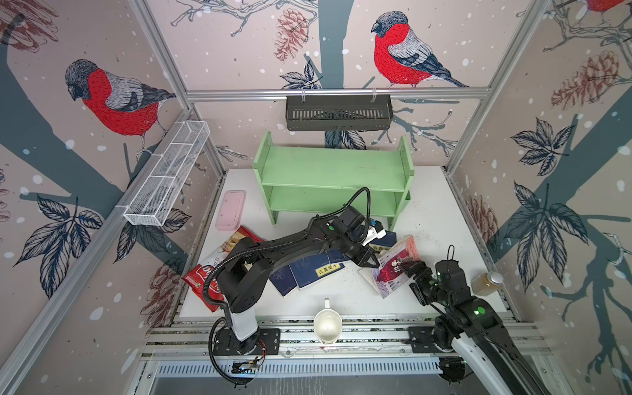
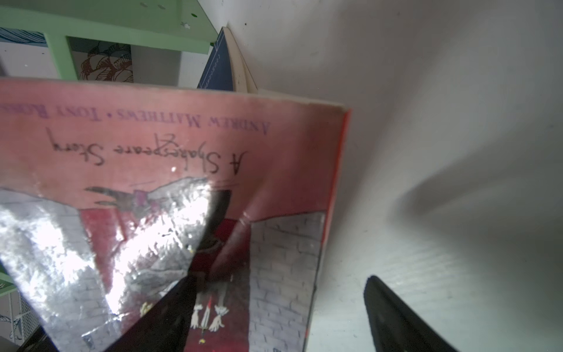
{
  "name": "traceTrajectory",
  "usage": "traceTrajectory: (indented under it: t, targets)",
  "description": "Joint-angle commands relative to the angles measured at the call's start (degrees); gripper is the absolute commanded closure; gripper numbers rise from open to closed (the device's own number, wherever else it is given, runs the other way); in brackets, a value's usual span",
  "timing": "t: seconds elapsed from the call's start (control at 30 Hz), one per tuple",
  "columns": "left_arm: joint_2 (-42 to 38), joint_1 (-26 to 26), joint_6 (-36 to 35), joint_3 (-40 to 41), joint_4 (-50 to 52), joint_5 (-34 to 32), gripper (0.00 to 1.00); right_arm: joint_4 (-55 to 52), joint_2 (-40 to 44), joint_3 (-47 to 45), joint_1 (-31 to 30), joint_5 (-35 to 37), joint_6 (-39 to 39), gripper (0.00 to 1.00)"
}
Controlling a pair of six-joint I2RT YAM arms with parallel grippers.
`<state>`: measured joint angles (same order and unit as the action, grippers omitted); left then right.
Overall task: Stacking books/files
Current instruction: Pick up the book from the bottom-right of the table.
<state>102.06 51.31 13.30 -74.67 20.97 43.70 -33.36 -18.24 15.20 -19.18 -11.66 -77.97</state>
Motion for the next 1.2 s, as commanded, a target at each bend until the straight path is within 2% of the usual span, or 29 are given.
traceTrajectory:
  t: [0.0, 0.27, 0.47, 0.77, 0.83, 0.9, 1.1, 1.17]
  targets:
    - [-1.13, -0.07, 0.66, 0.47, -2.95, 4.80, 1.00, 4.24, 0.30, 0.18, -0.04, -0.82, 0.17, 0.14]
    - [-1.51, -0.46, 4.04, 3.77, -7.64, 9.35, 1.00, 9.50, 1.12, -0.78, -0.08, -2.74, -0.15, 0.19]
    - [-2.59, -1.17, 3.78, 4.86, -8.66, 9.24, 1.00, 9.93, 4.37, -0.61, -0.10, -3.26, -0.25, 0.31]
    - [-4.23, -1.73, 5.33, 7.67, -12.48, 13.01, 1.00, 10.62, 6.81, -2.04, -0.10, -5.36, 0.50, 0.42]
    - [-4.72, -1.66, 6.54, 8.68, -14.56, 14.21, 1.00, 10.65, 6.81, -2.32, -0.11, -5.64, 1.13, 0.47]
    - [-4.95, -1.66, 7.66, 9.18, -16.03, 15.27, 1.00, 10.35, 6.81, -2.58, -0.11, -5.61, 1.86, 0.46]
    - [-4.61, -1.74, 11.62, 9.62, -19.51, 19.76, 1.00, 10.91, 7.08, -2.85, -0.07, -6.08, 2.65, 0.27]
    - [-4.67, -1.74, 13.36, 10.05, -21.42, 21.03, 1.00, 11.81, 7.40, -2.98, -0.08, -6.81, 2.84, 0.26]
